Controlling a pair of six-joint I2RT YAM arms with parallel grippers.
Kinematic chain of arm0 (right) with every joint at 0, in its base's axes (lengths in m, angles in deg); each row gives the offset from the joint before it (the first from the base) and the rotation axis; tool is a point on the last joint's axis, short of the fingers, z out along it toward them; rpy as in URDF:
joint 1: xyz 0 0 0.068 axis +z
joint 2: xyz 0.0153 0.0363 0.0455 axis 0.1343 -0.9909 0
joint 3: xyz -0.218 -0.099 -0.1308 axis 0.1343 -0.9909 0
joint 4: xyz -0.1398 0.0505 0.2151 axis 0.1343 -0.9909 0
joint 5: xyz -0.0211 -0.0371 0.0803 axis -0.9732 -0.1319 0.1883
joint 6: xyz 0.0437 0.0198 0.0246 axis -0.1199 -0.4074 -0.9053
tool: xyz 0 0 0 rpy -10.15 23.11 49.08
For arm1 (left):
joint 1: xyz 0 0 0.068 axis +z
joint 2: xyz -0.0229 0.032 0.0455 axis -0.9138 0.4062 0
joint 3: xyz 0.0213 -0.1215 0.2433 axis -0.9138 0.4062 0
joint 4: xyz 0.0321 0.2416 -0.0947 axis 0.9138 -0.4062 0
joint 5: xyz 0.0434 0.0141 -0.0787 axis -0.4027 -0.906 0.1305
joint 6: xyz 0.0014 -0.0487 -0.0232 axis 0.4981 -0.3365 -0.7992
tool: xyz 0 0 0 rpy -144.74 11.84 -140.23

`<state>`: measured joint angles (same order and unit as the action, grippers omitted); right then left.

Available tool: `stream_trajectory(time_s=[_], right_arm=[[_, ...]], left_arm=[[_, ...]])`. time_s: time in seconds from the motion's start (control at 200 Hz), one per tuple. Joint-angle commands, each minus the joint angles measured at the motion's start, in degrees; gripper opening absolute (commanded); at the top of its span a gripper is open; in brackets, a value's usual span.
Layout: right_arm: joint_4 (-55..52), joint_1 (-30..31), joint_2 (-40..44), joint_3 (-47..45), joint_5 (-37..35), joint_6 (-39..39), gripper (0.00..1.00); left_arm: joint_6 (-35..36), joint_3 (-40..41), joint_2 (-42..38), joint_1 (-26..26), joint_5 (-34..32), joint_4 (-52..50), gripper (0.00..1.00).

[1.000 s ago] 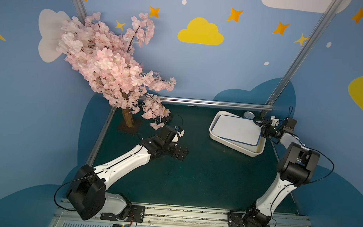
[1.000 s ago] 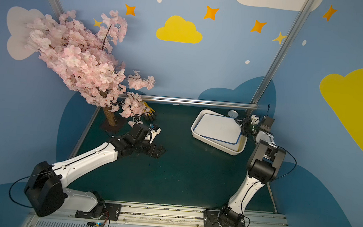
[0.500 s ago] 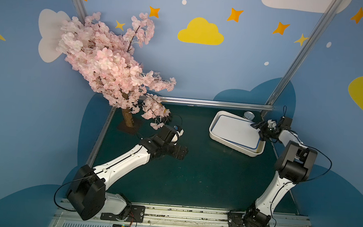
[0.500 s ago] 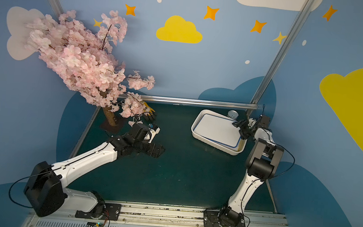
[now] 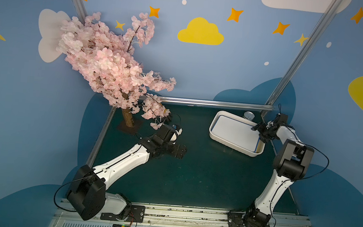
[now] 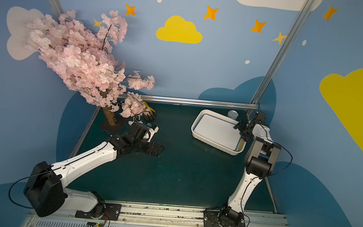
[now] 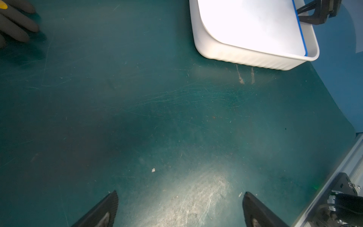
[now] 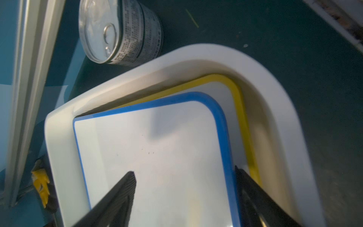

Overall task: Put the whiteboard into the storage box
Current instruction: Place the whiteboard in the storage box.

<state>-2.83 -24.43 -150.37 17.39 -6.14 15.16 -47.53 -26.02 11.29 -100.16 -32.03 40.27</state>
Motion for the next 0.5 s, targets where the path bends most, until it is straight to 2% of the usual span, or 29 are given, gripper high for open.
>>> stream_trajectory(time_s=[0.0, 0.23, 0.496], right_arm=[[-2.9, 2.0, 1.4, 1.5, -8.5, 2.5, 0.81], [-0.4, 7.6, 9.1, -3.8, -26.7, 7.2, 0.84], [7.7, 15.1, 21.9, -17.5, -43.6, 12.4, 0.85]], left_arm=[[-0.4, -0.8, -1.6, 0.5, -1.4, -0.8, 1.00], [-1.0, -0.2, -2.4, 2.5, -6.5, -0.9, 1.00], [-2.7, 2.3, -6.4, 6.4, -18.6, 0.7, 1.00]])
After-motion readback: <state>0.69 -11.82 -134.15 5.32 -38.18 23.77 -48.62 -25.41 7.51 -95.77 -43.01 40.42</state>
